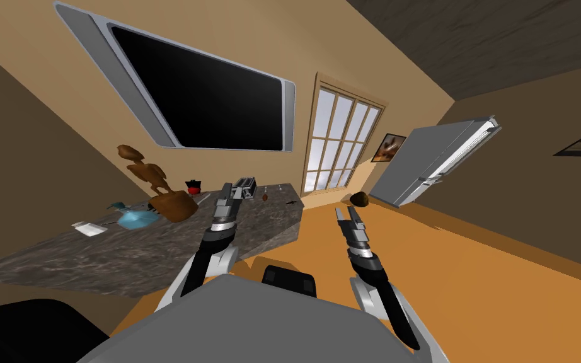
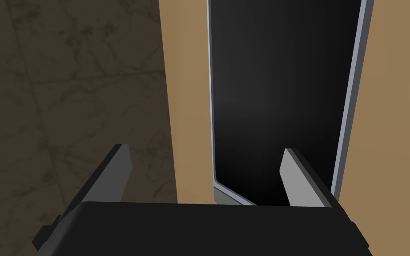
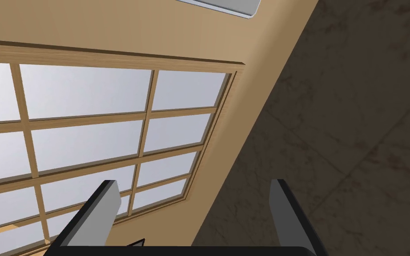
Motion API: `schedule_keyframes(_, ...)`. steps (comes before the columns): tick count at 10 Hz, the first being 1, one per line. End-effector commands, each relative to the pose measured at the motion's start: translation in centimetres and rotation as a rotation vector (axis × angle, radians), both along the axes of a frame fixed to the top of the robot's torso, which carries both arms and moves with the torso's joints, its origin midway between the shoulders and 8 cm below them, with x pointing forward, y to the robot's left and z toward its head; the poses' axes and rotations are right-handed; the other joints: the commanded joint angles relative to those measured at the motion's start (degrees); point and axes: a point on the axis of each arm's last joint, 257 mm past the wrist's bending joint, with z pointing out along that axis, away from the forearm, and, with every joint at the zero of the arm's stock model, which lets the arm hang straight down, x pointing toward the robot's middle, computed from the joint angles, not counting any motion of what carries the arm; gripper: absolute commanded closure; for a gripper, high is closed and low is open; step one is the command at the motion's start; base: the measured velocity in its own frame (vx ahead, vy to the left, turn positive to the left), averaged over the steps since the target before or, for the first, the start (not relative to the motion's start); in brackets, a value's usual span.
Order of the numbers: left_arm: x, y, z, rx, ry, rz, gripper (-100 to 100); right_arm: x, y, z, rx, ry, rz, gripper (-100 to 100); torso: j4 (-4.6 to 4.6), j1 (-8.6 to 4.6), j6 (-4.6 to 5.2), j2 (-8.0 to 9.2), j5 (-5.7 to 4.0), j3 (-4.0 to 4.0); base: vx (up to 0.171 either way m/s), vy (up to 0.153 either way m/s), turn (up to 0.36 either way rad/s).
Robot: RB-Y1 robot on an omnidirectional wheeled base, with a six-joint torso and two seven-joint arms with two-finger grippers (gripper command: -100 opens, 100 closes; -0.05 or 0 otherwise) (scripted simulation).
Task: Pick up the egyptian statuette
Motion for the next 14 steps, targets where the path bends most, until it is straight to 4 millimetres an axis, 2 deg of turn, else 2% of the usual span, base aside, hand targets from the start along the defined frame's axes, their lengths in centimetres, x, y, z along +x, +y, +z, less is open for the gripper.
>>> schedule_keyframes(1, 0.0, 0.0, 0.0, 0.0, 0.0, 0.0, 0, 0.2, 0.9, -1.9, -0.053, 0.029, 0.036, -100, 0.0, 0.0, 0.0, 0.0, 0.0, 0.0, 0.001, -0.033, 0.096)
schedule_keyframes(2, 0.0, 0.0, 0.0, 0.0, 0.0, 0.0, 0, 0.2, 0.9, -2.0, -0.071, 0.032, 0.044, -100, -0.01, -0.04, -0.01, -0.02, -0.01, -0.01, -0.004, -0.029, 0.051)
schedule_keyframes(3, 0.0, 0.0, 0.0, 0.0, 0.0, 0.0, 0, 0.3, 1.4, -3.5, -0.11, 0.055, 0.068, -100, 0.0, -0.03, 0.01, -0.01, -0.01, 0.0, -0.004, -0.023, 0.112)
schedule_keyframes(4, 0.0, 0.0, 0.0, 0.0, 0.0, 0.0, 0, 0.3, 1.4, -3.5, -0.121, 0.057, 0.073, -100, 0.0, -0.01, 0.0, 0.0, -0.01, 0.0, -0.005, -0.018, 0.046)
schedule_keyframes(5, 0.0, 0.0, 0.0, 0.0, 0.0, 0.0, 0, 0.3, 1.8, -5.2, -0.164, 0.083, 0.098, -100, 0.0, 0.02, 0.02, 0.0, 0.0, 0.0, -0.003, -0.013, 0.086)
schedule_keyframes(6, 0.0, 0.0, 0.0, 0.0, 0.0, 0.0, 0, 0.3, 1.8, -5.2, -0.174, 0.085, 0.102, -100, 0.0, 0.03, 0.0, -0.01, 0.0, -0.01, -0.001, -0.011, 0.064)
schedule_keyframes(7, 0.0, 0.0, 0.0, 0.0, 0.0, 0.0, 0, 0.3, 2.1, -7.0, -0.22, 0.113, 0.127, -100, 0.0, 0.05, 0.01, -0.02, 0.01, -0.01, 0.002, -0.009, 0.129)
schedule_keyframes(8, 0.0, 0.0, 0.0, 0.0, 0.0, 0.0, 0, 0.3, 2.0, -7.1, -0.231, 0.115, 0.131, -100, 0.0, 0.05, 0.0, -0.02, 0.01, -0.01, 0.001, -0.009, 0.066)
schedule_keyframes(9, 0.0, 0.0, 0.0, 0.0, 0.0, 0.0, 0, 0.2, 2.2, -9.0, -0.28, 0.146, 0.157, -100, 0.0, 0.06, 0.01, -0.03, 0.01, -0.02, 0.003, -0.001, 0.142)
schedule_keyframes(10, 0.0, 0.0, 0.0, 0.0, 0.0, 0.0, 0, 0.1, 2.1, -9.1, -0.29, 0.148, 0.16, -100, -0.01, 0.08, -0.01, -0.04, 0.01, -0.02, 0.004, -0.001, 0.085)
schedule_keyframes(11, 0.0, 0.0, 0.0, 0.0, 0.0, 0.0, 0, 0.0, 2.2, -11.1, -0.342, 0.18, 0.185, -100, -0.01, 0.09, 0.02, -0.04, 0.02, -0.02, 0.006, 0.011, 0.15)
schedule_keyframes(12, 0.0, 0.0, 0.0, 0.0, 0.0, 0.0, 0, -0.1, 2.1, -11.2, -0.353, 0.182, 0.189, -100, -0.01, 0.12, -0.01, -0.05, 0.02, -0.03, 0.007, 0.007, 0.088)
schedule_keyframes(13, 0.0, 0.0, 0.0, 0.0, 0.0, 0.0, 0, -0.4, 2.0, -13.2, -0.407, 0.214, 0.215, -100, -0.01, 0.12, 0.02, -0.05, 0.03, -0.03, 0.01, 0.017, 0.166)
schedule_keyframes(14, 0.0, 0.0, 0.0, 0.0, 0.0, 0.0, 0, -0.4, 1.9, -13.3, -0.419, 0.219, 0.218, -100, -0.01, 0.14, -0.01, -0.07, 0.03, -0.04, 0.009, 0.012, 0.089)
